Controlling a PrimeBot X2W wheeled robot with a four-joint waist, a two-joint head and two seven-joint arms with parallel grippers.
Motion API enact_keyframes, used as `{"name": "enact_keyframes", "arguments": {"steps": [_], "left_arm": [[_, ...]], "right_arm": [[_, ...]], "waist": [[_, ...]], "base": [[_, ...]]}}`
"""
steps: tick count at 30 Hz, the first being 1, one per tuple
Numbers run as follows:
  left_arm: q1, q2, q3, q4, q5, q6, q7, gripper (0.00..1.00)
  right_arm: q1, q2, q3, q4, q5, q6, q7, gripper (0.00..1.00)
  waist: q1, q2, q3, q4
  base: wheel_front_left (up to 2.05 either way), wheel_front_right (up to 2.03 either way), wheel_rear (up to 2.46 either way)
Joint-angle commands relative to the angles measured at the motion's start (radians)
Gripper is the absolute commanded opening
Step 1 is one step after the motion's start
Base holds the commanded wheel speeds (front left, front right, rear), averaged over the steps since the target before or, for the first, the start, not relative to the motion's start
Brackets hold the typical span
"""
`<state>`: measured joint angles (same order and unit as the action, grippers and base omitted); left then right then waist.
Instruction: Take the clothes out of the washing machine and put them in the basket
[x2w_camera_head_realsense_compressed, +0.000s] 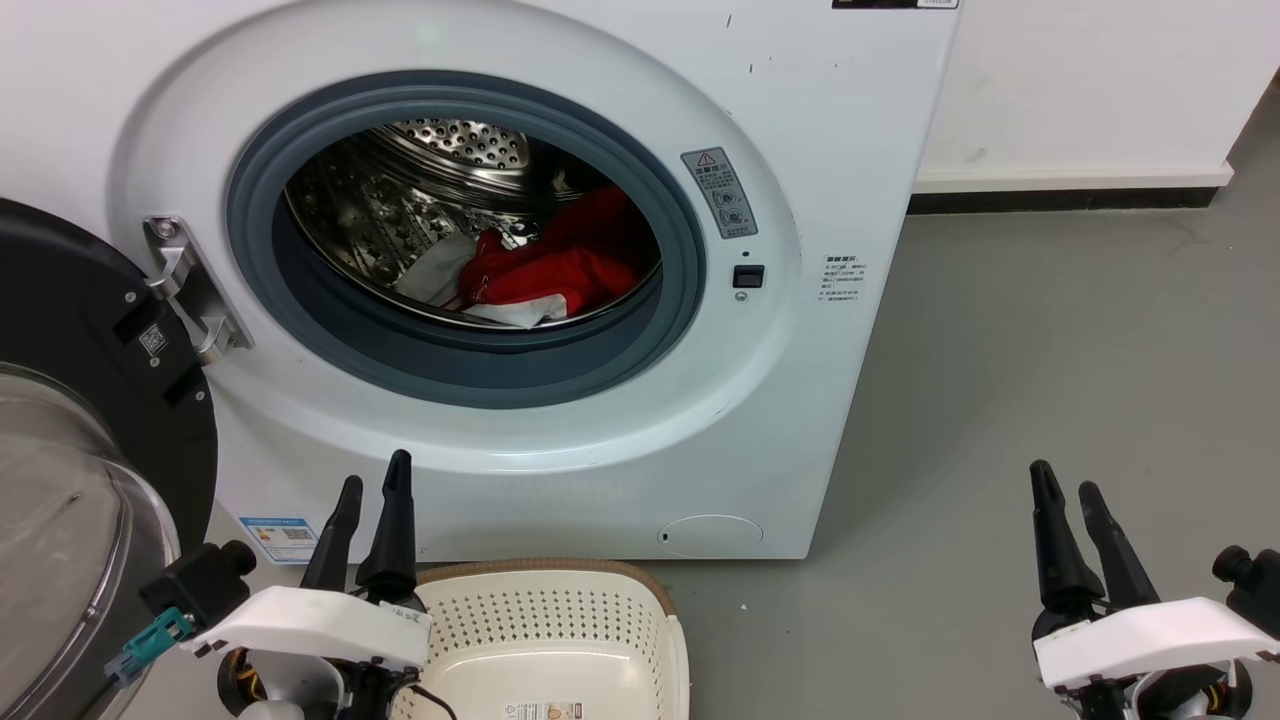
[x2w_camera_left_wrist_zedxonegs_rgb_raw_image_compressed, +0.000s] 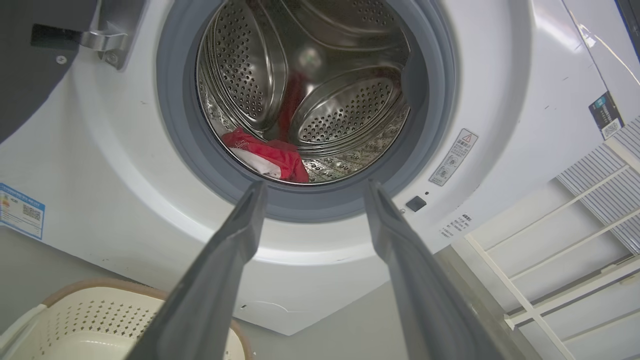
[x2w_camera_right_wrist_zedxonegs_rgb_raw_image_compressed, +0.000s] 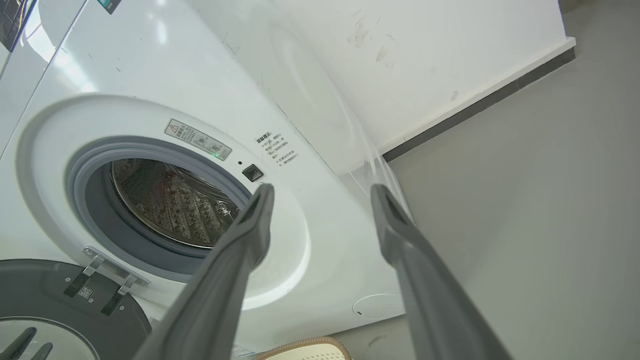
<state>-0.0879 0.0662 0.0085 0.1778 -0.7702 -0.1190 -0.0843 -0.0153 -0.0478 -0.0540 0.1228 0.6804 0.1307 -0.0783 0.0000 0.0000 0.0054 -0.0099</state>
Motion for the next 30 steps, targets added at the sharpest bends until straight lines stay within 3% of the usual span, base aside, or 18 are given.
{"name": "enact_keyframes", "arguments": {"steps": [1,30], "left_arm": [[-0.014,0.011,-0.003,-0.015,0.044,0.003,-0.013,1.00],[-0.020,0.055,-0.049,0.024,0.387,0.057,-0.091,1.00]], "right_arm": [[-0.003,-0.004,0.002,-0.024,-0.049,0.000,-0.006,1.00],[0.046,-0.004,0.010,-0.082,-0.392,0.000,-0.011,1.00]], "waist": [[0.0000,0.0000,-0.001,0.001],[0.0000,0.0000,-0.008,0.001]], "base": [[0.00,0.00,0.00],[0.00,0.00,0.00]]}}
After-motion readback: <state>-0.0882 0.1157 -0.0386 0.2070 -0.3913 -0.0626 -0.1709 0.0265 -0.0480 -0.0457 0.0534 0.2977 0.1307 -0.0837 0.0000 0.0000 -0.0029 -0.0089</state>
